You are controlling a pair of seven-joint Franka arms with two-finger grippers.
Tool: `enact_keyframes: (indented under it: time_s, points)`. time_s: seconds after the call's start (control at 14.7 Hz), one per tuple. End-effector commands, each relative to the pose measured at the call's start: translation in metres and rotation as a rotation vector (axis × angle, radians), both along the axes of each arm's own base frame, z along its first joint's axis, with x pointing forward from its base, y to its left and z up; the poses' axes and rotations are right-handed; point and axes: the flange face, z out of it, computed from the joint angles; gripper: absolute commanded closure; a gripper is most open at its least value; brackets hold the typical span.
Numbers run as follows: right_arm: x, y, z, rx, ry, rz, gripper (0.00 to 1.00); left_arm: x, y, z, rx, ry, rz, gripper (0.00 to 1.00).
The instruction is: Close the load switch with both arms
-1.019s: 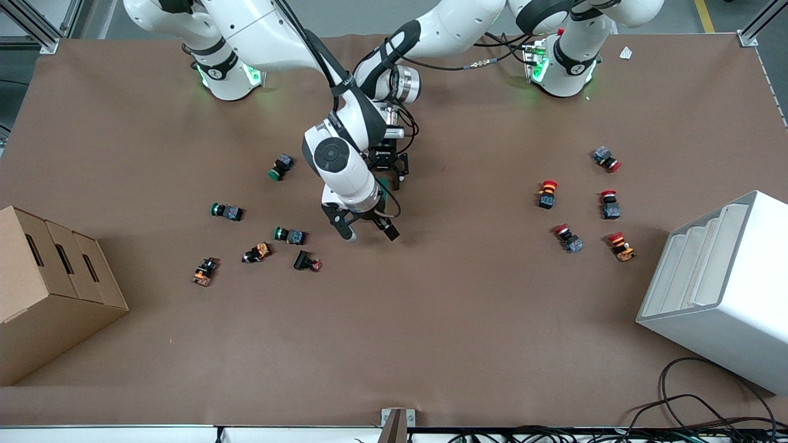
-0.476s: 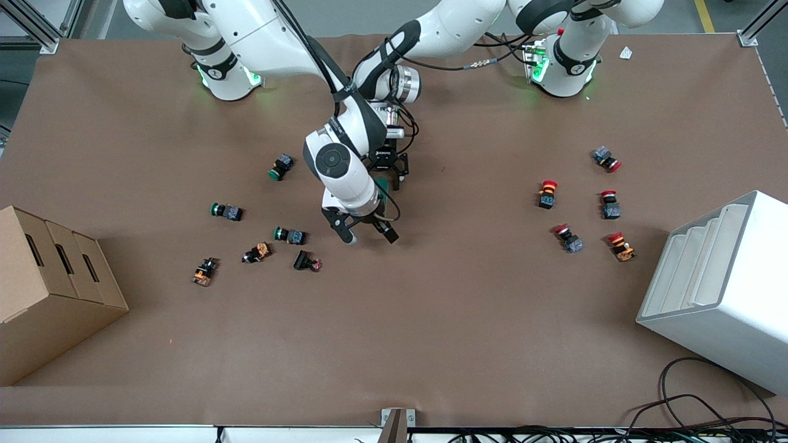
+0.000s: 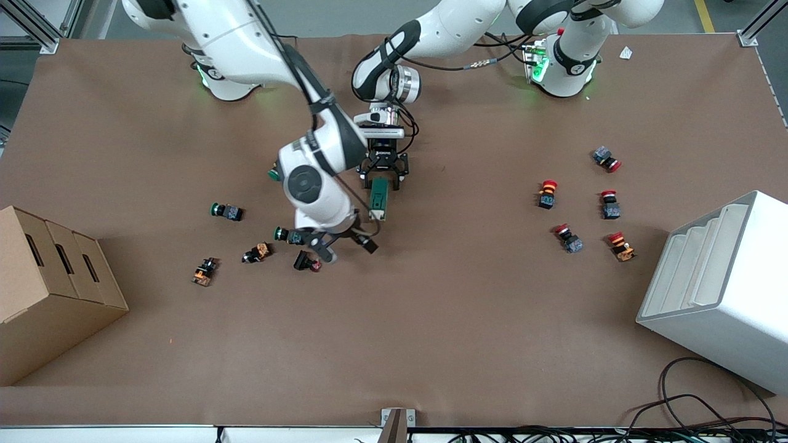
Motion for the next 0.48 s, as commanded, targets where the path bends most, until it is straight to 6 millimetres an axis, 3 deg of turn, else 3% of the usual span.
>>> enact_keyframes:
  time_s: [0.0,0.27,0.41]
  points:
    - [0.016,-0.067,0.048,-0.009,0.041,0.132,0.00,-0.020,0.010,-0.042,0.041,0.101,-0.008,0.01]
    - [0.041,-0.180,0.113,-0.084,0.063,0.373,0.00,-0.012,0.000,-0.018,0.111,0.126,0.024,0.02]
    - [0.050,-0.234,0.150,-0.098,0.081,0.502,0.00,-0.004,-0.011,0.003,0.168,0.179,0.080,0.02]
